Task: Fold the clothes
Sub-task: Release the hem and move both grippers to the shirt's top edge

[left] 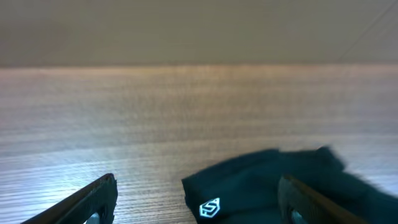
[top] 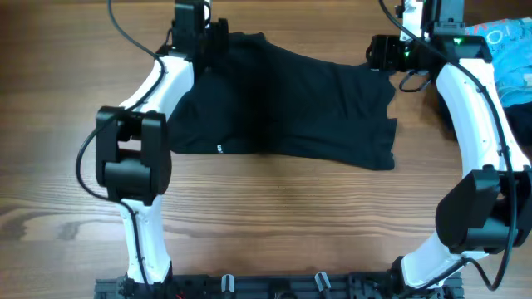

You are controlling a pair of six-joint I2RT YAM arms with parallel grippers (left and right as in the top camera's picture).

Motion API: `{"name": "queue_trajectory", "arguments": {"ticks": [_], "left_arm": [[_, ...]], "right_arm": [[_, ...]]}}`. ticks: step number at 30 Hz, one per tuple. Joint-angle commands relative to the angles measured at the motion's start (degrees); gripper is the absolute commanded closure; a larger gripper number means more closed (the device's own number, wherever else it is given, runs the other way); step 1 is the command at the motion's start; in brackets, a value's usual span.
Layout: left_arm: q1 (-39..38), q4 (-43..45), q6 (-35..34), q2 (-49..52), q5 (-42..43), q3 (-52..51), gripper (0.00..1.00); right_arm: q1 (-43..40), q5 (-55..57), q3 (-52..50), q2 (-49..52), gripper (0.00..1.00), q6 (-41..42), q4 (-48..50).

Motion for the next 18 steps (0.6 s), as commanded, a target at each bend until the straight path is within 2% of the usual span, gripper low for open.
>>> {"name": "queue_trajectory", "arguments": {"ticks": [1,9,12,18], "left_arm": [[0.4,0.3,3.1,4.4,1.3,3.6,0.18],[0.5,-3.4,3.1,12.7,2.8,13.3,0.22],[0.5,-4.0,3.1,14.0,2.8,13.7,0.27],[0.9,-4.6,3.1,15.0,2.8,13.7,0.31]], "right_arm": [[0.1,1.0,1.7,1.3,0.12,-0.7,0.2],[0.2,1.0,1.6,1.3,0.12,-0.7,0.1],[0.2,1.0,1.5,1.3,0.12,-0.7,0.1],[0.2,1.0,1.5,1.3,0.12,-0.6,0.0]]}}
